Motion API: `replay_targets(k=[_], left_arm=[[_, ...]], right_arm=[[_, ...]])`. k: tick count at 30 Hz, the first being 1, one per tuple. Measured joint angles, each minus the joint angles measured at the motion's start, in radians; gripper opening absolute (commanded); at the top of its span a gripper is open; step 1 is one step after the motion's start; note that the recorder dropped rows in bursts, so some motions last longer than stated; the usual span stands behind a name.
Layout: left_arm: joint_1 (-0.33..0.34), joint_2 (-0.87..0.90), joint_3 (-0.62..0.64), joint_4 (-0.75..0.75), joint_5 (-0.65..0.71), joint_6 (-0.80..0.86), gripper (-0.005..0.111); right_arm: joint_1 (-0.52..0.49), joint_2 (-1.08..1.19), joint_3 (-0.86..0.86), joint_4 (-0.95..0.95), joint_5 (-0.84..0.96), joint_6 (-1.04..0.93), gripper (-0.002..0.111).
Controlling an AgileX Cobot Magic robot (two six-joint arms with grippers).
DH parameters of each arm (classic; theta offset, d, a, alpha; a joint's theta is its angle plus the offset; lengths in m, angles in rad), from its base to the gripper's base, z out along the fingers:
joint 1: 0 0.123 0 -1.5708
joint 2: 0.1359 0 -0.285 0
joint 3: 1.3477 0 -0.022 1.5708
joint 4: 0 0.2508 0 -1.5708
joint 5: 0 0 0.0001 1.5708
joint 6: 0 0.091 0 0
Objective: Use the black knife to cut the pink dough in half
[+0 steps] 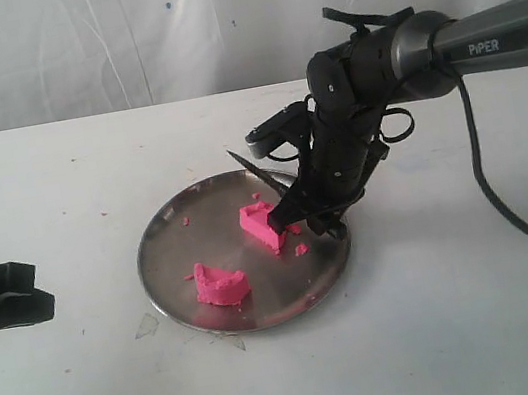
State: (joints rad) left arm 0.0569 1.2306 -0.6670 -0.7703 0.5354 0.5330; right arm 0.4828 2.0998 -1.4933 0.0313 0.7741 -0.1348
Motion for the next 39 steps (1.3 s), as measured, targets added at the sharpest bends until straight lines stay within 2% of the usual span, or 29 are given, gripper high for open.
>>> replay_targets(k=[4, 13, 21, 26, 28, 29, 32, 35, 39], left_arm=[[0.0, 0.0, 0.0, -0.008, 0.0, 0.002, 0.0], [0.0, 0.0, 0.0, -0.015, 0.0, 0.002, 0.0], [0.0, 0.0, 0.0, -0.015, 0.0, 0.016, 0.0], [0.0, 0.0, 0.0, -0.015, -0.005, 0.06, 0.0], [0.0, 0.0, 0.004, -0.015, -0.045, 0.136, 0.0], [0.0, 0.0, 0.011, -0.005, -0.065, 0.162, 0.0], [0.0, 0.0, 0.064, 0.094, -0.133, 0.185, 0.0], [0.0, -0.01, 0.084, 0.181, -0.149, 0.111, 0.0], [0.0, -0.123, 0.084, 0.357, -0.099, -0.018, 0.0]], right_arm=[[0.0, 0.011, 0.0, 0.064, 0.006, -0.058, 0.021], [0.0, 0.018, -0.002, 0.077, 0.004, -0.077, 0.038], [0.0, 0.011, -0.002, 0.079, 0.02, -0.077, 0.039], [0.0, -0.103, -0.004, 0.019, 0.005, -0.075, 0.039], [-0.005, -0.125, -0.008, -0.099, -0.019, -0.009, 0.034], [-0.013, -0.126, -0.008, -0.147, -0.021, 0.035, 0.024], [-0.11, -0.128, -0.008, -0.274, 0.042, 0.209, 0.003], [-0.209, -0.176, 0.075, -0.29, 0.059, 0.244, 0.0], [-0.31, -0.311, 0.28, -0.292, -0.164, 0.266, 0.0]])
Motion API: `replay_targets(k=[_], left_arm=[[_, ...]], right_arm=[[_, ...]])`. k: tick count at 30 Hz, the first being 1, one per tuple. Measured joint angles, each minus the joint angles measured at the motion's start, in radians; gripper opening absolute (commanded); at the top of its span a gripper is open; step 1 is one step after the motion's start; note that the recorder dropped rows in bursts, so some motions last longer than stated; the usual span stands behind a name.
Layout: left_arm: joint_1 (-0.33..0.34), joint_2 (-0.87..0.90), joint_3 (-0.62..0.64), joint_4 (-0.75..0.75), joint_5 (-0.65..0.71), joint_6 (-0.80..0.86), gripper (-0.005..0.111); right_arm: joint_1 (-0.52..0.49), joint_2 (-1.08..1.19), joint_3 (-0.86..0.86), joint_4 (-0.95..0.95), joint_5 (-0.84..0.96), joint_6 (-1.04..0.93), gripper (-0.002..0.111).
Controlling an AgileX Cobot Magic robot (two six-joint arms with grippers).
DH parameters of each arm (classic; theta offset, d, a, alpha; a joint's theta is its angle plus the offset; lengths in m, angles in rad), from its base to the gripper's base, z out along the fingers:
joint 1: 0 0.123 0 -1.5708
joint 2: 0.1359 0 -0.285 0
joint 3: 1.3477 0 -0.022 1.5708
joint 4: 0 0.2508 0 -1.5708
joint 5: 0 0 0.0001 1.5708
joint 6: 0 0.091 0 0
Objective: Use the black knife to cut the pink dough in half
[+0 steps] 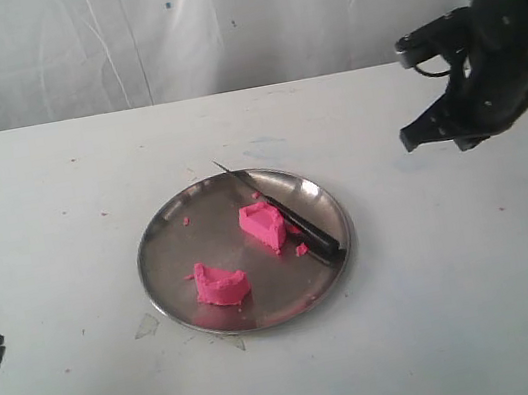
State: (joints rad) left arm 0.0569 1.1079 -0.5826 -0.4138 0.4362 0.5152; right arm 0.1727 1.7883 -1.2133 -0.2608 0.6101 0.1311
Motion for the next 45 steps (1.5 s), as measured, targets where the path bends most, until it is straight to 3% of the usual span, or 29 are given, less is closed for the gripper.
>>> replay_targets(k=[3, 6, 12, 15, 21, 29, 36, 45], left_arm=[[0.0, -0.11, 0.0, 0.188, -0.009, -0.19, 0.0], [0.0, -0.243, 0.0, 0.274, -0.032, -0.323, 0.0], [0.0, -0.55, 0.022, 0.295, -0.113, -0.381, 0.0], [0.0, -0.671, 0.022, 0.295, -0.123, -0.383, 0.0], [0.0, -0.818, 0.023, 0.295, -0.125, -0.387, 0.0], [0.0, -0.848, 0.023, 0.297, -0.068, -0.385, 0.0], [0.0, -0.848, 0.023, 0.297, -0.064, -0.385, 0.0], [0.0, -0.848, 0.023, 0.297, -0.064, -0.385, 0.0]], right_arm=[[-0.037, -0.093, 0.141, 0.0, -0.181, 0.019, 0.0], [-0.048, -0.206, 0.29, 0.0, -0.352, 0.043, 0.0], [-0.045, -0.521, 0.504, 0.008, -0.671, 0.12, 0.0], [-0.045, -0.746, 0.566, 0.01, -0.731, 0.146, 0.0], [-0.045, -1.186, 0.662, 0.009, -0.714, 0.137, 0.0], [-0.045, -1.623, 0.783, 0.009, -0.506, 0.109, 0.0], [-0.045, -1.771, 0.816, 0.009, -0.418, 0.13, 0.0], [-0.045, -1.784, 0.816, -0.002, -0.402, 0.129, 0.0]])
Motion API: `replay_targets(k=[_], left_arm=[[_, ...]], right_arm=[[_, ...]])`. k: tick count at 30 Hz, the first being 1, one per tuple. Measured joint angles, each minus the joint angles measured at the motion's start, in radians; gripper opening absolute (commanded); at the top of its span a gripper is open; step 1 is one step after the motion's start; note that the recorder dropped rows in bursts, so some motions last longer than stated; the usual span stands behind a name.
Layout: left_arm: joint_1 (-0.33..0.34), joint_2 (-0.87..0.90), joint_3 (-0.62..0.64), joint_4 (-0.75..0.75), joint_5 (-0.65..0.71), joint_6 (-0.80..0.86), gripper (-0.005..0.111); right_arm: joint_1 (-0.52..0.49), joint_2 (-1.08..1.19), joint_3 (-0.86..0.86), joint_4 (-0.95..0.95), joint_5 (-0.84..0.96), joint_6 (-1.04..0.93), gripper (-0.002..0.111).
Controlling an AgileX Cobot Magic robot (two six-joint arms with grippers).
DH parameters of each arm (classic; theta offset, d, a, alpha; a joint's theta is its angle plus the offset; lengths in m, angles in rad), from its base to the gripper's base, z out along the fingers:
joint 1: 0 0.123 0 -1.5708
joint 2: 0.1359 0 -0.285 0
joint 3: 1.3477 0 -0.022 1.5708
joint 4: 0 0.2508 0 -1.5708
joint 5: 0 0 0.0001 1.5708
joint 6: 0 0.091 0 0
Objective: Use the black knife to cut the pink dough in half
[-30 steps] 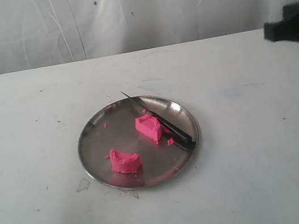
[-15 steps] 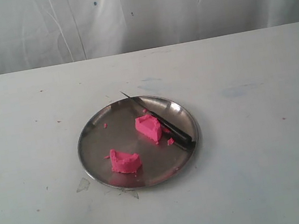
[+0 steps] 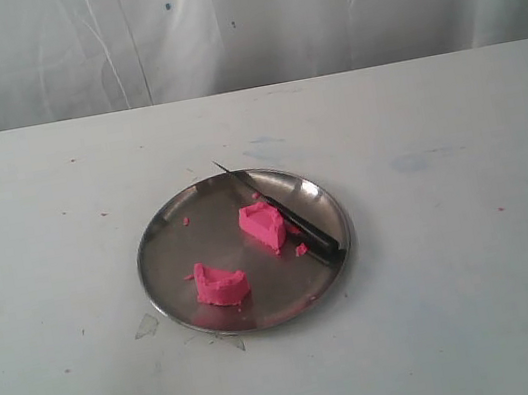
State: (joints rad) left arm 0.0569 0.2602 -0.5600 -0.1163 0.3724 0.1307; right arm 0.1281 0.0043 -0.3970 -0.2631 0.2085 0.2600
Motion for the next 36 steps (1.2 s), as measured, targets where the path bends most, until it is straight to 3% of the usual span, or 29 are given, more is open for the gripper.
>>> replay_targets(k=[4, 7, 12, 36], left_arm=[[0.0, 0.0, 0.0, 0.0, 0.0, 0.0, 0.0], [0.0, 0.0, 0.0, 0.0, 0.0, 0.0, 0.0], [0.0, 0.0, 0.0, 0.0, 0.001, 0.0, 0.0], [0.0, -0.004, 0.025, 0.036, -0.012, -0.011, 0.0]], right_arm=[[-0.021, 0.0, 0.042, -0.004, -0.084, -0.045, 0.0], [-0.093, 0.0, 0.198, 0.008, -0.085, -0.017, 0.0], [-0.197, 0.0, 0.391, 0.237, 0.001, -0.18, 0.0], [-0.215, 0.0, 0.395, 0.223, 0.047, -0.2, 0.0]])
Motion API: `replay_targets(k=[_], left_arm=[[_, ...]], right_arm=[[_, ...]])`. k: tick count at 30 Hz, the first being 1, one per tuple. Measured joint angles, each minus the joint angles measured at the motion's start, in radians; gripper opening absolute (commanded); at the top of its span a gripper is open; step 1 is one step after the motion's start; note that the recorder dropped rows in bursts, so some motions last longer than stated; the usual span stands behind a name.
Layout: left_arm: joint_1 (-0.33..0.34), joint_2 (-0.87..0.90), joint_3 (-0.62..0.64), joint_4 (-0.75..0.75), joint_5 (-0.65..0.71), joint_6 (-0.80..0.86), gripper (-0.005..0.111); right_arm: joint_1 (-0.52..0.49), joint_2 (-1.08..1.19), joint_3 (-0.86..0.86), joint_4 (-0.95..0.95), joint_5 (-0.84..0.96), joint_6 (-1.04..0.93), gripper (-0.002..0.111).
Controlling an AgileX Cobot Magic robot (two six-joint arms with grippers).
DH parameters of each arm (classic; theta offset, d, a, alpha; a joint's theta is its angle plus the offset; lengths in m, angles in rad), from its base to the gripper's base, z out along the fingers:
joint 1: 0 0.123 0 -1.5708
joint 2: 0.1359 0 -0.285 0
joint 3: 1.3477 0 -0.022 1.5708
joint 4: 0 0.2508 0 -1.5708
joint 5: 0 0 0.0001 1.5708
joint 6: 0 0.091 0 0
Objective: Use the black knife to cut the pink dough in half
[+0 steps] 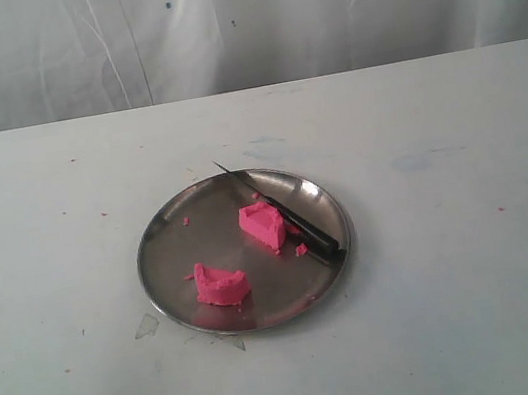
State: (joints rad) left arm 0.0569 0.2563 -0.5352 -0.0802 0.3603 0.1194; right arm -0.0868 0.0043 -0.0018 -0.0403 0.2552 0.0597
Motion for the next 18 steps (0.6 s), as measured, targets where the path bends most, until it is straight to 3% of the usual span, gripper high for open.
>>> replay_targets(k=[10, 18], left_arm=[[0.0, -0.163, 0.382, 0.047, -0.125, -0.08, 0.0], [0.019, -0.247, 0.53, 0.047, -0.095, -0.193, 0.0]], right_arm=[[0.0, 0.0, 0.0, 0.0, 0.002, 0.0, 0.0], [0.0, 0.0, 0.0, 0.0, 0.002, 0.0, 0.0]])
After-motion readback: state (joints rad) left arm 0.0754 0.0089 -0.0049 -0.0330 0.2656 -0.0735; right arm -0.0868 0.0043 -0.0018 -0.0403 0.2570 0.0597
